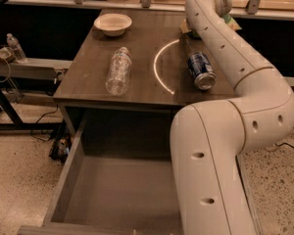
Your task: Place green rice chip bag into top drawer
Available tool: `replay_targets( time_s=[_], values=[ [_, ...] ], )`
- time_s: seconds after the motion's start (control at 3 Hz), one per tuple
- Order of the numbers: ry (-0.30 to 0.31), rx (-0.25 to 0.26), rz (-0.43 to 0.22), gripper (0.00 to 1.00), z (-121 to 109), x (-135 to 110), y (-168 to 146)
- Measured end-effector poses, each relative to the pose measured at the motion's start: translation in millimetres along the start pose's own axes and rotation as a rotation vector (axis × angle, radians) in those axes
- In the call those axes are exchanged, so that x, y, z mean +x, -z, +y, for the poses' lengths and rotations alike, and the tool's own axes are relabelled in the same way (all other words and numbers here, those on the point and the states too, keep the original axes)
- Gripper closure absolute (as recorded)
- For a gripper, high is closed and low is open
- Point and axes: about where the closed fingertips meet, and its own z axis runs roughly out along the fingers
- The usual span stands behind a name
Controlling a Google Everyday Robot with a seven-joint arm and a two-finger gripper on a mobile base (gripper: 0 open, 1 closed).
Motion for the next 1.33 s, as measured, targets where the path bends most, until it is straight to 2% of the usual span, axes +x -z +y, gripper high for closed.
replay_targets(
  time_s=[0.33,0.67,1.0,1.33],
  values=[
    [-0.014,0.001,-0.002,0.80,-2.8,0.8,5.3],
    [-0.025,-0.013,0.006,1.00,1.4,4.2,10.4],
    [-0.028,-0.059,0.030,1.00,17.8,13.0,19.5],
    [-0.031,-0.082,0.030,1.00,23.5,13.7,27.8]
  ],
)
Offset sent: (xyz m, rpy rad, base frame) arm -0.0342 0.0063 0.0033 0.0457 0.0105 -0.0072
